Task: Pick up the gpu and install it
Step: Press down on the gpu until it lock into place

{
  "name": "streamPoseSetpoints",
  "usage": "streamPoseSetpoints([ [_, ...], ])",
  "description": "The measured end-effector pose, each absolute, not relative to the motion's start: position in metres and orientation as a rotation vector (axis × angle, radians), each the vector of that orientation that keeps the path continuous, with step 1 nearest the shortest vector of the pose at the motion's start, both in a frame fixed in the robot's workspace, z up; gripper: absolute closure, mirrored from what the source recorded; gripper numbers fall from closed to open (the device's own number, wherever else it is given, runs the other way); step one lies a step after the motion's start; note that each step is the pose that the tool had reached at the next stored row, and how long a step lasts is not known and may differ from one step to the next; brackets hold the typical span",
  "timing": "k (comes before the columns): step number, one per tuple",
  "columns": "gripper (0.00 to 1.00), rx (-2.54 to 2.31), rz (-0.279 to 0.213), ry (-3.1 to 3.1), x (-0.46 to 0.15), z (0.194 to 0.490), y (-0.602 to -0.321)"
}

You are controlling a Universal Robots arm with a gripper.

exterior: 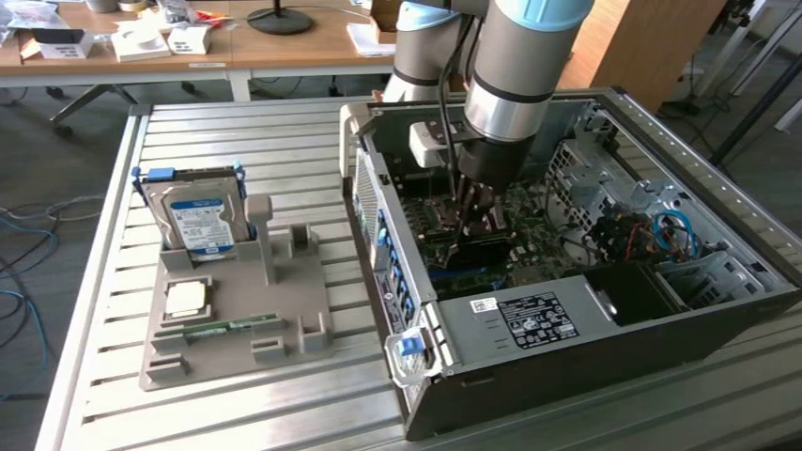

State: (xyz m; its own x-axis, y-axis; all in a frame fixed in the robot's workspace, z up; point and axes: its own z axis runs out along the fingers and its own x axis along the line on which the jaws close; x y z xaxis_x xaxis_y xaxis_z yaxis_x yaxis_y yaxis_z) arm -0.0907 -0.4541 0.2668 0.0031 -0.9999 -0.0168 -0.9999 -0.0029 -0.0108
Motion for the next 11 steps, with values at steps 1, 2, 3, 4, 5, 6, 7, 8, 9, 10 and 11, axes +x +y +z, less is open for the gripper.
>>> streamPoseSetpoints([
  [1, 0.89, -2.211, 0.007, 2.204, -0.0907, 0.2668, -0.4541],
  [2, 0.89, -2.211, 0.007, 2.204, -0.0907, 0.2668, -0.4541],
  [3, 0.89, -2.211, 0.007, 2.204, -0.0907, 0.2668, -0.4541],
  [4, 0.89, -2.211, 0.007, 2.204, -0.0908, 0.2667, -0.4541],
  [5, 0.89, -2.211, 0.007, 2.204, -0.0908, 0.2667, -0.4541],
  [6, 0.89, -2.211, 0.007, 2.204, -0.0908, 0.2667, -0.4541],
  [7, 0.89, -2.211, 0.007, 2.204, -0.0908, 0.2668, -0.4541],
  [8, 0.89, -2.211, 0.007, 2.204, -0.0908, 0.2667, -0.4541],
  [9, 0.89, -2.211, 0.007, 2.204, -0.0908, 0.2668, -0.4541],
  [10, 0.89, -2.211, 0.007, 2.204, -0.0908, 0.2668, -0.4541],
  [11, 0.89, -2.211, 0.007, 2.204, -0.0908, 0.2668, -0.4541],
])
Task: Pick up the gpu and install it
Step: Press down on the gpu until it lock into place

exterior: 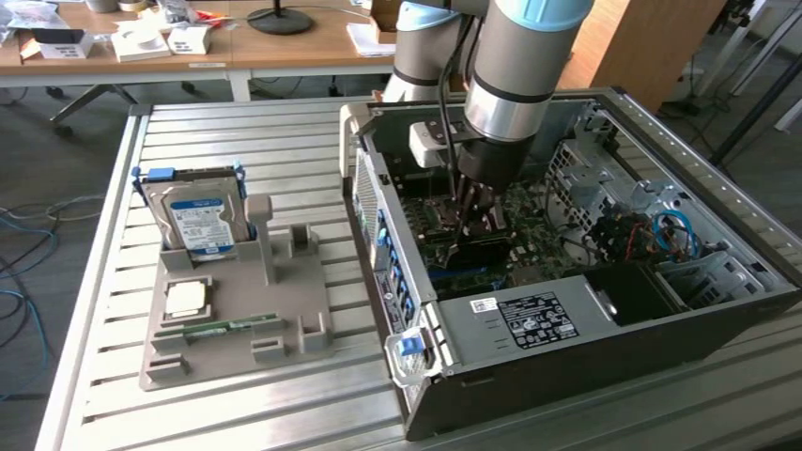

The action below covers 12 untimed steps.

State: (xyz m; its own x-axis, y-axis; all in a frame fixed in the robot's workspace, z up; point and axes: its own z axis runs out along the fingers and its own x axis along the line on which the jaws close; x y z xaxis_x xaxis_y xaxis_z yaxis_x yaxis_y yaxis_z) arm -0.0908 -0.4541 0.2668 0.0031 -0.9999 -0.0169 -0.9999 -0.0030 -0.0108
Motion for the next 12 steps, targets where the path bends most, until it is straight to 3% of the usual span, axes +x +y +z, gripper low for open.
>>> streamPoseSetpoints([
  [12, 0.89, -2.210, 0.008, 2.204, -0.0908, 0.2663, -0.4537],
])
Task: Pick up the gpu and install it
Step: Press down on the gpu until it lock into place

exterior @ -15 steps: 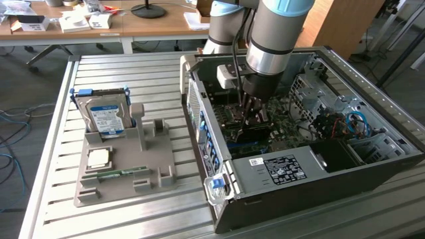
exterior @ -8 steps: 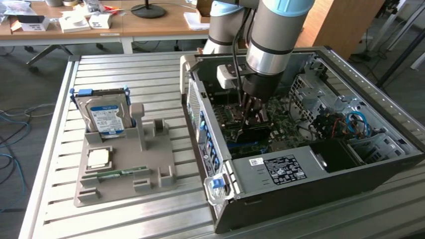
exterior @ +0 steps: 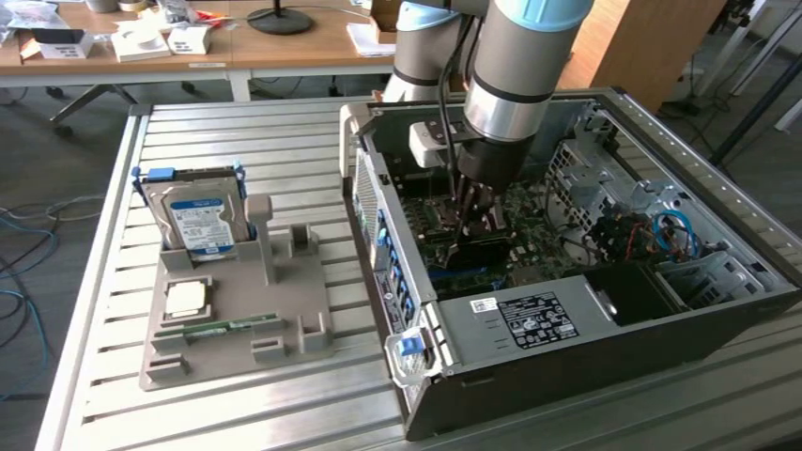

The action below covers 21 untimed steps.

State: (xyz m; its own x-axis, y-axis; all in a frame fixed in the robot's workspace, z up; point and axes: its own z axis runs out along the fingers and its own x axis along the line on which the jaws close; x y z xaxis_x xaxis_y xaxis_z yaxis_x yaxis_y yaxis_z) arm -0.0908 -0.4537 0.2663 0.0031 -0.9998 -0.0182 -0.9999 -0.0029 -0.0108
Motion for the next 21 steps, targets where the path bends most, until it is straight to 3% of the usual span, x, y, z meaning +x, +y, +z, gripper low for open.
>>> streamPoseSetpoints([
  [21, 0.89, -2.210, 0.008, 2.204, -0.0919, 0.2620, -0.4538],
])
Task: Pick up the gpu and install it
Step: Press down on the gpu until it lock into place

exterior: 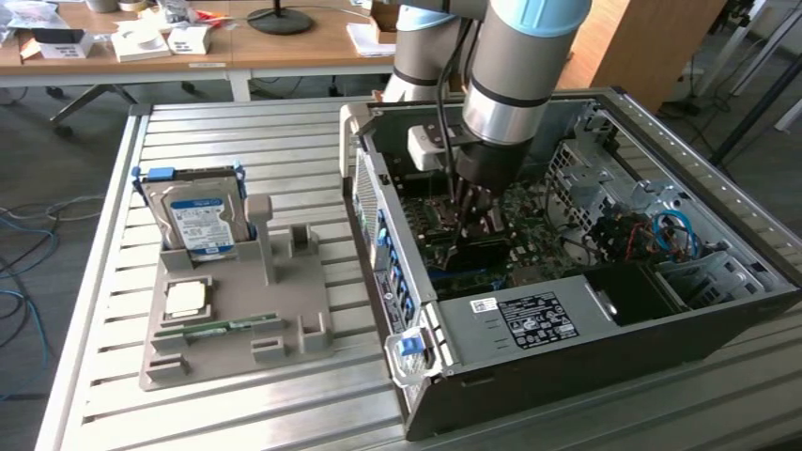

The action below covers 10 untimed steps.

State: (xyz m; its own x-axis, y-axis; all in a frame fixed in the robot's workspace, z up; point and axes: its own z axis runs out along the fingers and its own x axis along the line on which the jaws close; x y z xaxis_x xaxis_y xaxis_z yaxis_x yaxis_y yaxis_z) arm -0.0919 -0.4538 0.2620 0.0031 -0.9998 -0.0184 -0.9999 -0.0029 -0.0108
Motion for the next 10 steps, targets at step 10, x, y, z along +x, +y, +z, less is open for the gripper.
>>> streamPoseSetpoints([
  [10, 0.89, -2.210, 0.009, 2.203, -0.0930, 0.2590, -0.4537],
])
